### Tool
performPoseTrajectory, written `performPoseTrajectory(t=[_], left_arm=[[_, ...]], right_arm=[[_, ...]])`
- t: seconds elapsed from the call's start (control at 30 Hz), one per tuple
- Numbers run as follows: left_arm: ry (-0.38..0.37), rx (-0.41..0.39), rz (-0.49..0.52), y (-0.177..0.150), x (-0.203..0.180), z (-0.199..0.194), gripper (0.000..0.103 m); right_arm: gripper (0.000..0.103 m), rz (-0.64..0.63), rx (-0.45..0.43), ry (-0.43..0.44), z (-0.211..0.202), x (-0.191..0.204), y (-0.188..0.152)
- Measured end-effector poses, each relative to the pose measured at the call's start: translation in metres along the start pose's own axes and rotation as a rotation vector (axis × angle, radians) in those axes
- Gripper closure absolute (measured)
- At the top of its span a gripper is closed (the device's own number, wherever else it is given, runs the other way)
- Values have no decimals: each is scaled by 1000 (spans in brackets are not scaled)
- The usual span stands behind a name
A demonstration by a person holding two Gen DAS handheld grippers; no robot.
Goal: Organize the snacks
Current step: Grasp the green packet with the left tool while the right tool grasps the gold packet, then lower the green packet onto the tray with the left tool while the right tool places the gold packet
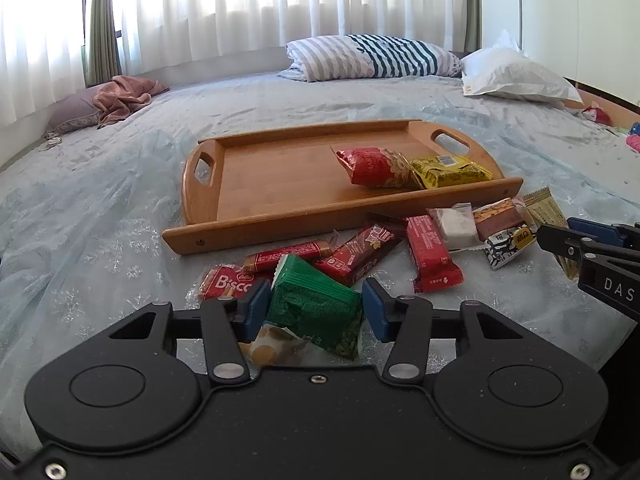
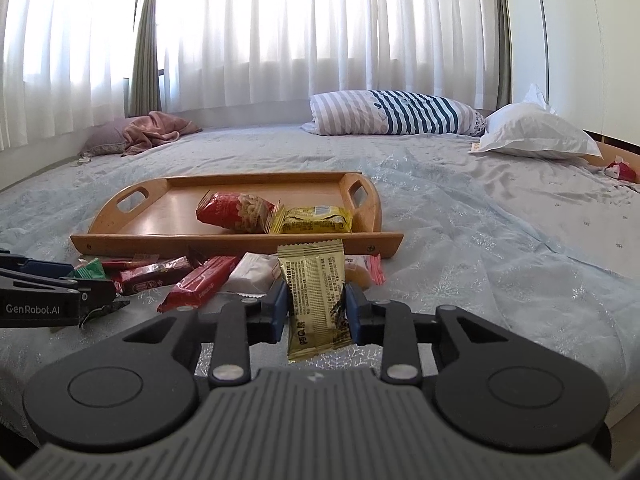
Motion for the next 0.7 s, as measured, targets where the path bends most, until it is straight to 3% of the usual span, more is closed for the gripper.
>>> performPoseTrajectory(t=[0.27, 0.7], left_arm=[[-33, -43, -82, 29, 10, -10, 61], [-38, -62, -236, 89, 40, 28, 61]], right_arm=[[68, 8, -6, -5, 9, -4, 20], [68, 98, 63, 65, 63, -21, 74]])
Point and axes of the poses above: each gripper's, at about its wrist camera, not at the fingertips, and z roughly the way its jaws point, x to its left, y to its top, the point moved 9 cm from there along z, roughly the way its jaws point, and after that the axes turned 1 degree about x, right-handed, at the moved point
